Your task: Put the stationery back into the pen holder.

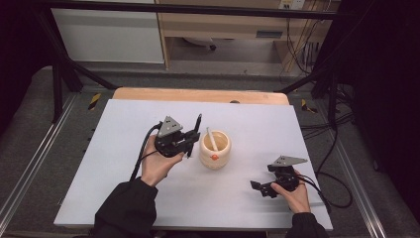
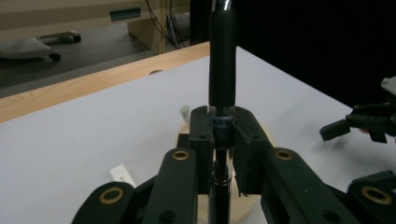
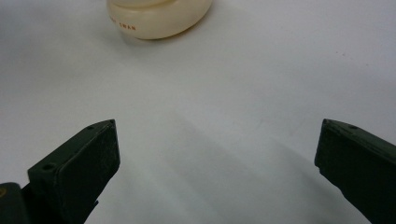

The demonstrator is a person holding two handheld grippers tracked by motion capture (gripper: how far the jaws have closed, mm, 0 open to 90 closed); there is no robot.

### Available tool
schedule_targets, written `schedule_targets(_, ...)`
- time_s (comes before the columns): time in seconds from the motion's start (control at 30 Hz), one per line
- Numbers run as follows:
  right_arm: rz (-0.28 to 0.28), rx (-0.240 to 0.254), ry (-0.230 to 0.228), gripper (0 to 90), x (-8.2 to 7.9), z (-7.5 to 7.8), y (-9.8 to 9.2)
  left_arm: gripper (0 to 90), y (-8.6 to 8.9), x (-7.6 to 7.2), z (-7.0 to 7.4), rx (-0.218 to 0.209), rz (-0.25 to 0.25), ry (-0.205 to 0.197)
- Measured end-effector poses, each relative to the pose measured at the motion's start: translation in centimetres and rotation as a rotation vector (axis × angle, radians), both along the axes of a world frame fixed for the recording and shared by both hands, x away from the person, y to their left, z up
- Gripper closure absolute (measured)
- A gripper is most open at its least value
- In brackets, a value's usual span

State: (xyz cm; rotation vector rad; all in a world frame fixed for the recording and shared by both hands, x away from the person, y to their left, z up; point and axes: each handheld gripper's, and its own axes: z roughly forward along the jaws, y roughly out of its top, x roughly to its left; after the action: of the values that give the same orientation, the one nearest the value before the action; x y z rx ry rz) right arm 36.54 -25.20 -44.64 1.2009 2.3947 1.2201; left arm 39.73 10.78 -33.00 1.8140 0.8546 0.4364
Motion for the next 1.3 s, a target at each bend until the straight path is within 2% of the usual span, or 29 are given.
schedule_targets(0.17,-0.004,0.006,-0.006,0.8,0.0,0.0,-0.2,78.9,-1.2,0.5,0.5,-0.029,-0.001,-0.012)
schedule_targets(0.47,-0.004,0.008,0.001,0.8,0.0,0.0,-0.2,78.9,-3.1,1.8,0.7,-0.042,0.019,-0.018)
schedule_targets(0.67,0.0,0.004,-0.001,0.8,0.0,-0.1,-0.2,78.9,-4.5,2.8,0.2,-0.05,0.017,-0.004)
schedule_targets(0.87,0.003,0.006,0.0,0.8,0.0,-0.1,-0.2,78.9,-5.7,3.5,-0.1,-0.059,0.005,-0.016)
schedule_targets(0.93,0.005,0.005,0.001,0.8,0.0,-0.1,-0.1,78.9,-6.0,3.8,-0.3,-0.047,0.014,-0.026)
schedule_targets(1.0,0.005,0.005,0.001,0.8,0.0,-0.1,-0.1,78.9,-6.3,4.1,-0.7,-0.049,0.014,-0.009)
schedule_targets(1.3,0.006,0.005,0.001,0.8,0.0,-0.1,-0.1,78.9,-7.1,4.7,-2.2,-0.03,0.003,0.006)
